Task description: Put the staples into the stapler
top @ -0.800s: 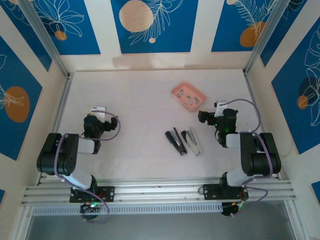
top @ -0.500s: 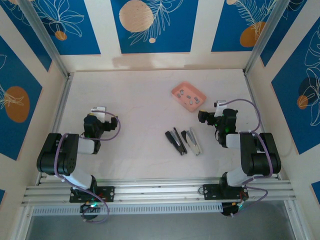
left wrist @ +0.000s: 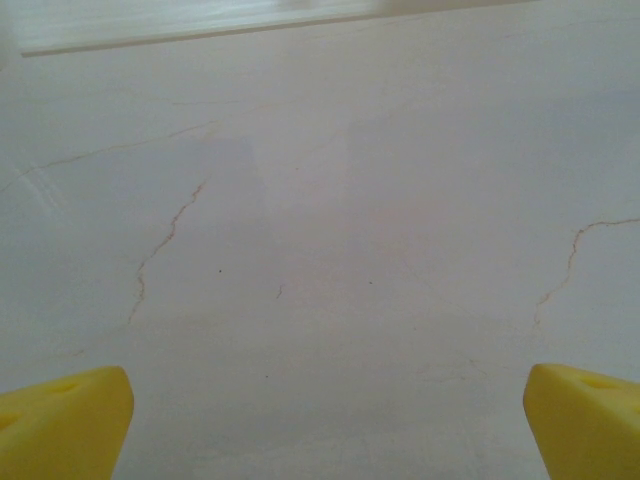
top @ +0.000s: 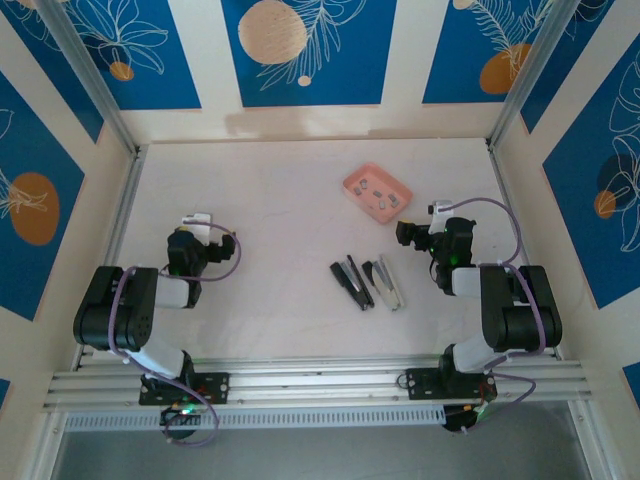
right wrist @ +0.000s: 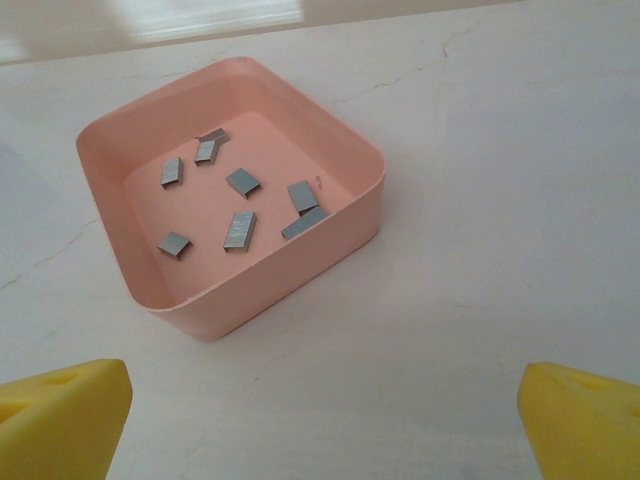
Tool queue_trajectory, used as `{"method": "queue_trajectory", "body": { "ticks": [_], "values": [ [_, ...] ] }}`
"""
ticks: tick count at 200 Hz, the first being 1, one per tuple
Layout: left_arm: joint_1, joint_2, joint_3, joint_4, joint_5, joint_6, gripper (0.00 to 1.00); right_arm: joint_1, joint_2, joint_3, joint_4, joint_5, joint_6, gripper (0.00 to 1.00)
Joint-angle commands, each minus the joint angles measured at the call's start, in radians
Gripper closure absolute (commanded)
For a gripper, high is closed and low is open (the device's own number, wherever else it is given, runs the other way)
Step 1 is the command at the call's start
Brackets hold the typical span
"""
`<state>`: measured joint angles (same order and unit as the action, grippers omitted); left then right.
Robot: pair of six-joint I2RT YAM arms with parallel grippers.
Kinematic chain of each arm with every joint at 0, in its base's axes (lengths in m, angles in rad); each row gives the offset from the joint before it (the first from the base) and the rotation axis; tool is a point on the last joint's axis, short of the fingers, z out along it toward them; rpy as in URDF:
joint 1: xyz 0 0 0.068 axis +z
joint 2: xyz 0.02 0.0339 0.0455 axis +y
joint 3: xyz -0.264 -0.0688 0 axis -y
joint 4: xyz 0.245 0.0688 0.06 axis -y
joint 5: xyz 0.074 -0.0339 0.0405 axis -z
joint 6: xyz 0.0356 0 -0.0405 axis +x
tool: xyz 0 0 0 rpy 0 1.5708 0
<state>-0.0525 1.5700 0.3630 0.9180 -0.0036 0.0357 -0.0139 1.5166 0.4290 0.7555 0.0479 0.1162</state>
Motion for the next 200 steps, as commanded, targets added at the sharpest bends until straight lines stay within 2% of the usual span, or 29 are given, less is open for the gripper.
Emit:
{"method": "queue_trajectory", "body": {
  "ticks": [1,159,181,200],
  "values": [
    [0.003,-0.008,0.018,0.0,0.02,0.01,0.0,0.003,0.006,-0.005,0.033,-0.012,-0.018,0.01],
    [0.005,-0.01,0.016,0.004,0.019,0.009,0.0,0.0,0.001,-0.008,0.04,-0.017,-0.014,0.01],
    [0.003,-0.065,0.023,-0.052,-0.023,-0.003,0.0,0.005,-0.068,0.073,-0.156,0.001,-0.011,0.01],
    [-0.001,-0.161,0.071,-0.222,-0.05,-0.003,0.0,0.006,-0.149,0.153,-0.373,0.02,0.033,0.01]
  ]
}}
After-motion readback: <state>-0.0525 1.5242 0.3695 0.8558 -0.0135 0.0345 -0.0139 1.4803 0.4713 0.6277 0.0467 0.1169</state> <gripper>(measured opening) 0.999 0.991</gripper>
